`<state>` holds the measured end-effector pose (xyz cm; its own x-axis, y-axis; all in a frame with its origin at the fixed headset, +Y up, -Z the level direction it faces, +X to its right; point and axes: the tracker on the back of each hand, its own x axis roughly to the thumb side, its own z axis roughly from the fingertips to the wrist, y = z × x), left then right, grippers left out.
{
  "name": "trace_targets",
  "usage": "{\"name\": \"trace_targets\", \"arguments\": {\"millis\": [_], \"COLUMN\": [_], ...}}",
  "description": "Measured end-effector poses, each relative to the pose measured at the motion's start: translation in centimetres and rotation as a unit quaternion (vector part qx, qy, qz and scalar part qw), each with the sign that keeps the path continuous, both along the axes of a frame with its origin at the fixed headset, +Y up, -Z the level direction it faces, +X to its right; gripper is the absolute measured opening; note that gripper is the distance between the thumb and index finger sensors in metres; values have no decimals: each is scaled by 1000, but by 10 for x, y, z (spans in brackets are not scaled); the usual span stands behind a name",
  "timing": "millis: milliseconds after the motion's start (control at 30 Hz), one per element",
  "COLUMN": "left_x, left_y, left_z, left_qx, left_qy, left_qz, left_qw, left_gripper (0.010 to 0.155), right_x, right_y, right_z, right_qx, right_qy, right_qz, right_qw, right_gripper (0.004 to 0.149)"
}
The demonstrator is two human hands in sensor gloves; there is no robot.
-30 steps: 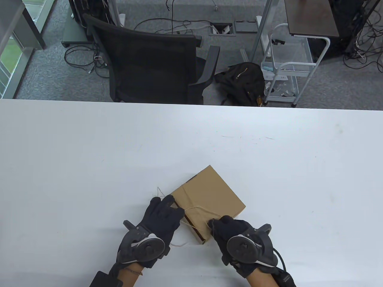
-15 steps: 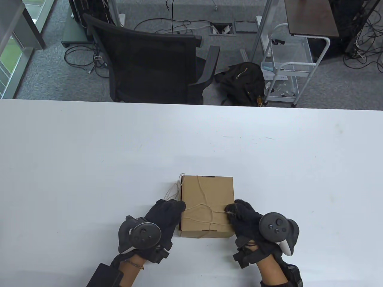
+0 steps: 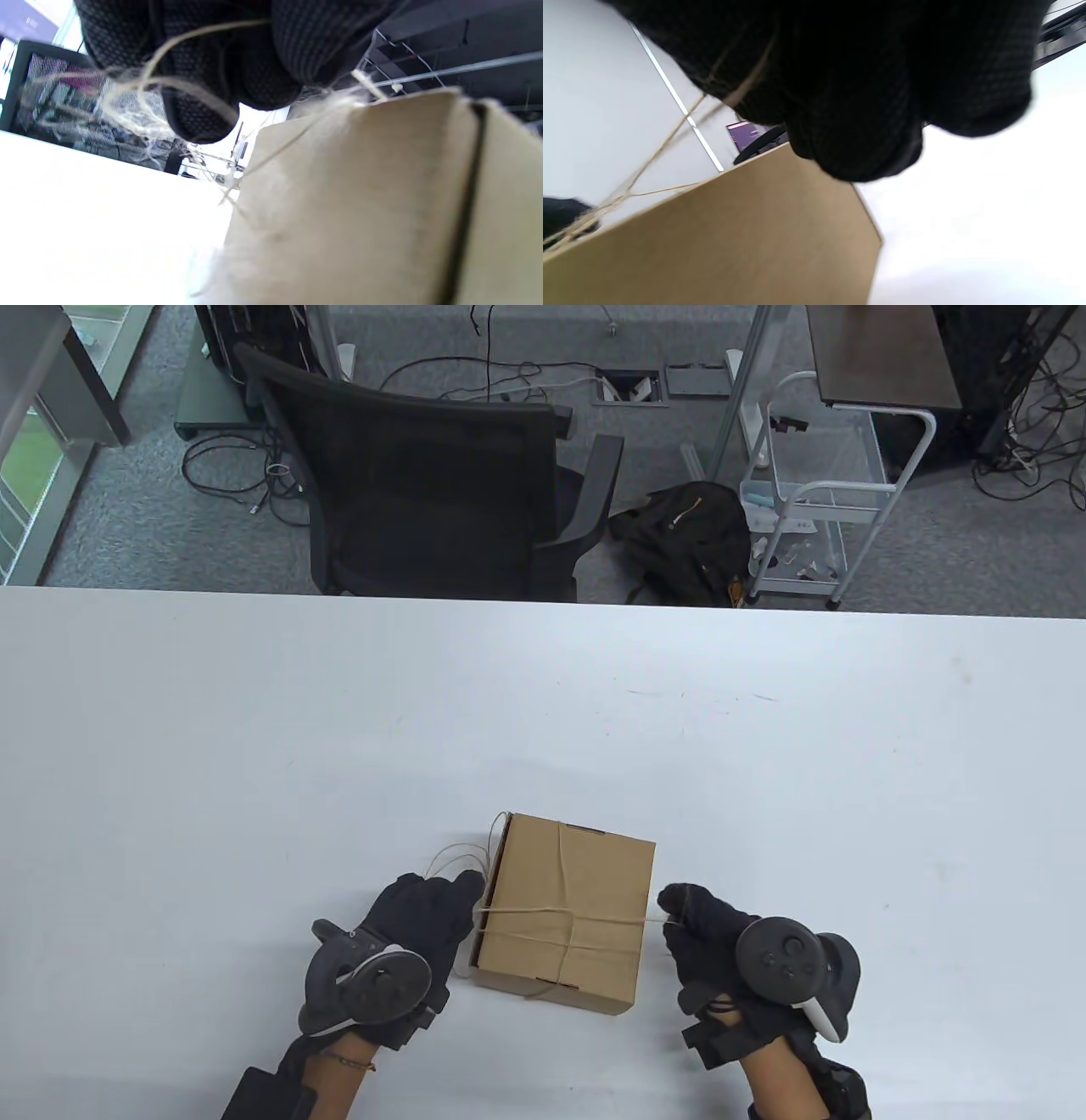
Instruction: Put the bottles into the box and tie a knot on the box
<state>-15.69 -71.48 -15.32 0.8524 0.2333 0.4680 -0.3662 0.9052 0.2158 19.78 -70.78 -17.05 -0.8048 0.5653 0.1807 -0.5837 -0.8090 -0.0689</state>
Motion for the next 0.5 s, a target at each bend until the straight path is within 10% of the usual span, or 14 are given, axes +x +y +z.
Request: {"name": "trace_targets", "arguments": {"millis": [200,367,500], "left_x": [0,1,2], "left_y": [-5,-6,-7], "left_z": [-2,-3,-2], "left_qx": [-5,-11,-14], "left_qy": [9,10,7], "left_qz": [-7,3,-6], "left_qw": [1000,1000,1000], "left_gripper": [54,54,54], "right_x": [7,-10,-33], "right_y": [-1,-2,0], "right_z": [-1,0,8], "right_qx": [-8,36,79], "right_qy": [-63,136,229], "right_qz": [134,-59,-38], "right_qw": [989,988,970], "right_gripper": [56,68,57]}}
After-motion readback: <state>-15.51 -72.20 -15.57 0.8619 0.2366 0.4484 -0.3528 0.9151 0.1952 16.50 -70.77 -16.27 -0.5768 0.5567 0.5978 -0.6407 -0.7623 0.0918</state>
